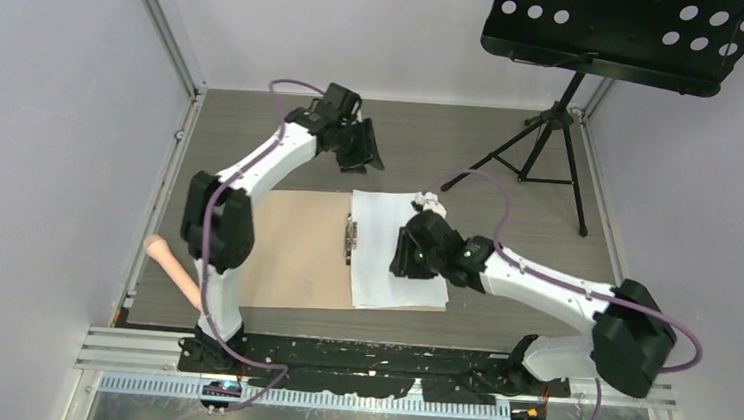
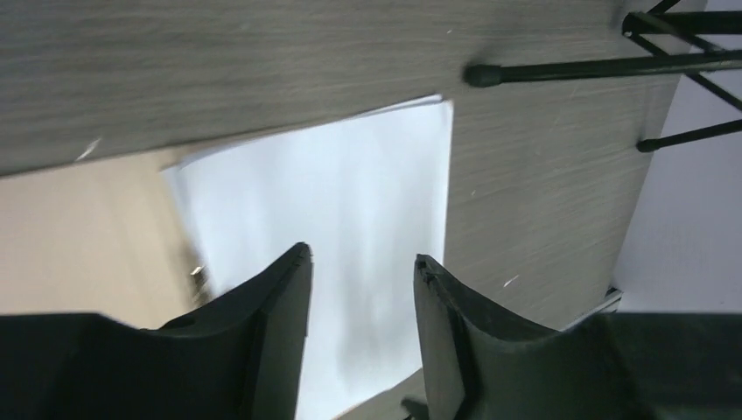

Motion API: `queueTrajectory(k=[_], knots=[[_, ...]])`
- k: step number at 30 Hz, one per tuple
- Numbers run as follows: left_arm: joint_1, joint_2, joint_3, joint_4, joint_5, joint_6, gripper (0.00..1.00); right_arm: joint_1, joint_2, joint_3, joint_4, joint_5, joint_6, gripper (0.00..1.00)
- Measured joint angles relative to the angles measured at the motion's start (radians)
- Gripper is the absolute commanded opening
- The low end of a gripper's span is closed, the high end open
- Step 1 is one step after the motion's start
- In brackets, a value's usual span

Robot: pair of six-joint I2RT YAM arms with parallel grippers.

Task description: Put the files into the folder

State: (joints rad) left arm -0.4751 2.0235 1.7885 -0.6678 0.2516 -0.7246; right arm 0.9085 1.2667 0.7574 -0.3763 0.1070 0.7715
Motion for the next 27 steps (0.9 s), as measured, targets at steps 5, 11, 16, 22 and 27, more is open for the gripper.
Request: queueTrajectory(k=[5,11,16,22,27], knots=[[0.074,-0.23,-0.229,0.004,-0.039,0.041,0.36,-0.093,0.214,0.211,0.024,-0.056,-0.087,0.39],[0.128,-0.386,-0.505,0.005,-0.069,0.069,0.23,-0.168,0.471,0.493,0.072,-0.124,-0.16,0.36],[0.135,-0.412,-0.597,0.003,-0.067,0.081,0.18,-0.197,0.649,0.677,0.081,-0.148,-0.183,0.31],[0.153,-0.413,-0.599,0.006,-0.064,0.089,0.17,-0.198,0.77,0.754,0.074,-0.159,-0.187,0.29],[0.156,-0.413,-0.599,0.006,-0.051,0.104,0.17,-0.198,0.842,0.8,0.052,-0.158,-0.189,0.25]])
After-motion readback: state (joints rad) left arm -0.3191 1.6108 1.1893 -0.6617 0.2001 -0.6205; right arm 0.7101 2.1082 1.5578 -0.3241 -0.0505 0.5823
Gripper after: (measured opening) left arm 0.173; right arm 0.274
